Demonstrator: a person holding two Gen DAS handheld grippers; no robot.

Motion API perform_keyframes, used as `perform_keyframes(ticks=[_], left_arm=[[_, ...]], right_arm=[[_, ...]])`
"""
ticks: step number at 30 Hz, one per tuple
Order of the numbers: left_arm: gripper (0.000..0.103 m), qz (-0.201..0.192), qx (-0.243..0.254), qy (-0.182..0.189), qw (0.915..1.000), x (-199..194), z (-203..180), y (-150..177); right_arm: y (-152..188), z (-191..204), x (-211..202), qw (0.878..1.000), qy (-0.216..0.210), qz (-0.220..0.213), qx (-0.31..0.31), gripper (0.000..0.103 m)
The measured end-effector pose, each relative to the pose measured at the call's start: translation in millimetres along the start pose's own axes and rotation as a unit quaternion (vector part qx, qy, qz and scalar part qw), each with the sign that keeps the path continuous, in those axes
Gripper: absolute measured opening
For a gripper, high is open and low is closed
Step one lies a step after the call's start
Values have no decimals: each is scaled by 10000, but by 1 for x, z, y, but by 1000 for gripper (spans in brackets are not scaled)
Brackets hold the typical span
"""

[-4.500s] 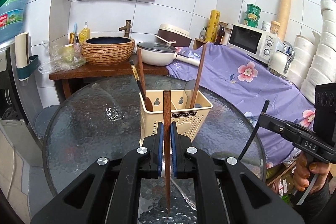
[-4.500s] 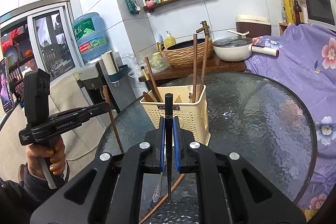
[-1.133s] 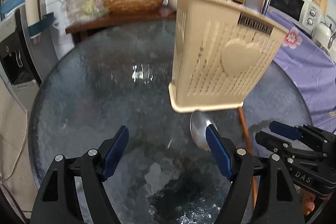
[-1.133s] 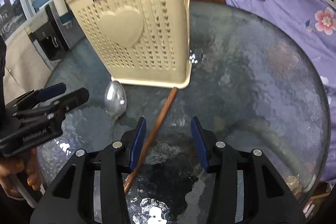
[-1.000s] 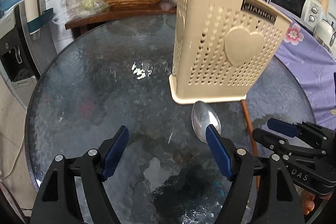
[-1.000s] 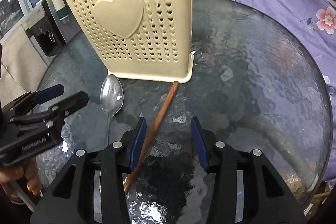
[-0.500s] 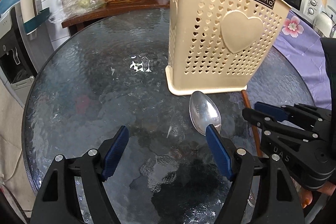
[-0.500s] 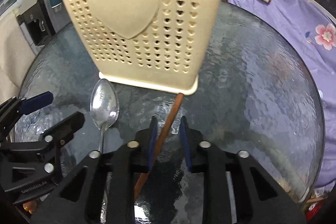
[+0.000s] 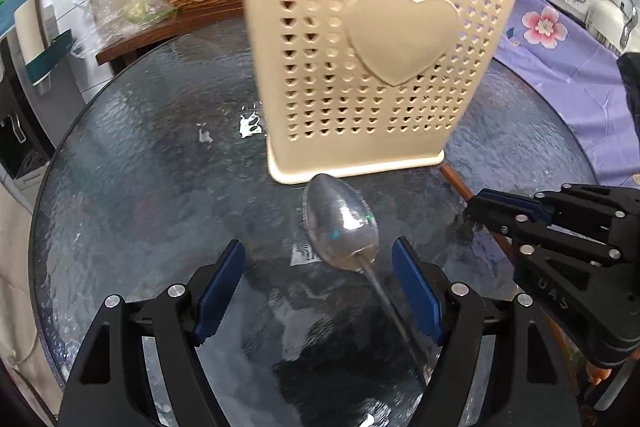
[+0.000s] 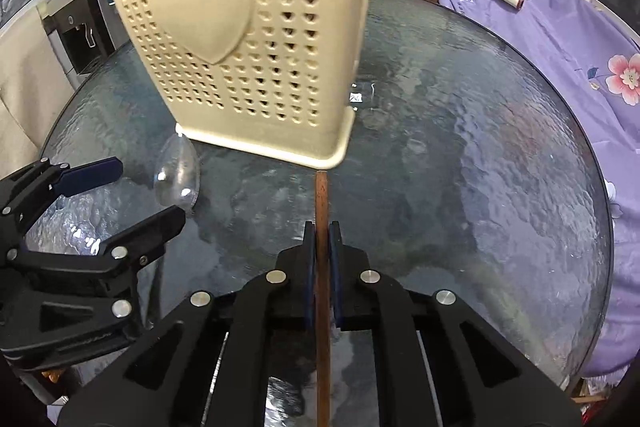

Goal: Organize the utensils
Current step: 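Grasp the silver spoon with left tool while right tool grasps the brown chopstick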

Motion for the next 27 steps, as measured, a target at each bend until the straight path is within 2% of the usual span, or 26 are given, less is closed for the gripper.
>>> perform_keyframes(ticks=[5,10,17,19,21,27], left_arm=[[74,94,131,-176,9997,12,-8,-3],[72,114,-5,-319,9994,16,-6,-9],[45,75,101,-296,9995,15,-21,-13],[38,26,299,-248,9992,14,-27,-14],[38,16,465,-217,9987,12,-34,-13],[37,185,741,367,9964,7,-42,-3]], right_arm=[[-1,-10,1,10000,-7,-9,30,7],[1,-8,0,10000,10,-27,27,7],[1,-11,0,10000,-29,-31,34,8],[3,-10,-1,10000,-33,-24,29,8],[3,-10,-1,10000,-64,-11,50,8],[4,-14,-1,9996,-221,76,159,7]])
Point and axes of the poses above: each gripper's, at about its wrist camera, not at the fingertips, and x roughly the way its jaws point, z to its left, y to its underside, the point moved 10 cm from there along x, roughly the way its jaws point, and after that the axes turned 3 degrees about -z, right-handed, at the moved point
